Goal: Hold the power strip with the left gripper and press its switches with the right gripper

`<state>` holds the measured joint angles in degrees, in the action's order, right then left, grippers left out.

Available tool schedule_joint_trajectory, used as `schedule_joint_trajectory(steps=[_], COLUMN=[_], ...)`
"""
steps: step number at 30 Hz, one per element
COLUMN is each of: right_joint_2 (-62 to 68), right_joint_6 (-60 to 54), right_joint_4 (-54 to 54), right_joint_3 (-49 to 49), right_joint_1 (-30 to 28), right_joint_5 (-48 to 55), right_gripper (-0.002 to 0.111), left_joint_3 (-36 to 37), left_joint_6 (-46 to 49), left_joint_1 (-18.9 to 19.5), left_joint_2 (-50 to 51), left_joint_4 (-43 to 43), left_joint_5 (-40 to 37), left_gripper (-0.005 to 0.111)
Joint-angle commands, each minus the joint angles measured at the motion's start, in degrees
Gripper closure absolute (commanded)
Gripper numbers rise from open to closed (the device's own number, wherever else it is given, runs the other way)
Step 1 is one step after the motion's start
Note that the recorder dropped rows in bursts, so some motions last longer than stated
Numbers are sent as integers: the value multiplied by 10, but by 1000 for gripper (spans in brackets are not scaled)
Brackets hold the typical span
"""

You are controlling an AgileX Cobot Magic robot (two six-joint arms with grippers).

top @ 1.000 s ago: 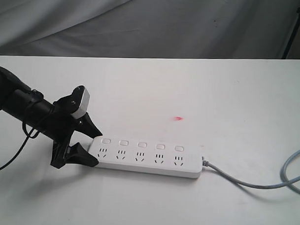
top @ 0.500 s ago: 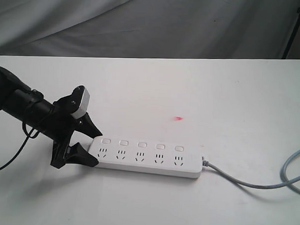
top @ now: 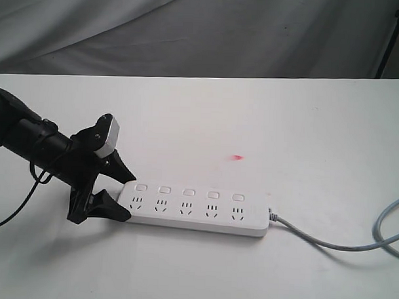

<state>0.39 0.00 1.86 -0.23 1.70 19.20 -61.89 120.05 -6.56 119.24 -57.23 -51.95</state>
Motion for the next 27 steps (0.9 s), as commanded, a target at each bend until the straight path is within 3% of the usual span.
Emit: schedule_joint_trajectory(steps=[1, 5, 10, 12, 27], right_joint_2=[-4, -4, -4, -4, -4], right_joint_6=[3, 3, 3, 3, 3], right_joint_4=[3, 3, 3, 3, 3], right_joint_3=[2, 2, 2, 2, 2], right_joint_1=[-5, -5, -5, -5, -5], right_joint_5=[-1, -1, -1, -1, -1], right_gripper=[108, 108, 108, 108, 108], left_joint_3=[3, 3, 3, 3, 3], left_joint_6=[-1, -1, -1, -1, -3], left_joint_1=[-4, -4, -4, -4, -4], left_joint_2=[15, 15, 15, 15, -22], left_joint_4=[20, 20, 20, 20, -5], left_joint_5=[31, 32, 32, 32, 31], left_gripper=[51, 45, 9, 3, 2])
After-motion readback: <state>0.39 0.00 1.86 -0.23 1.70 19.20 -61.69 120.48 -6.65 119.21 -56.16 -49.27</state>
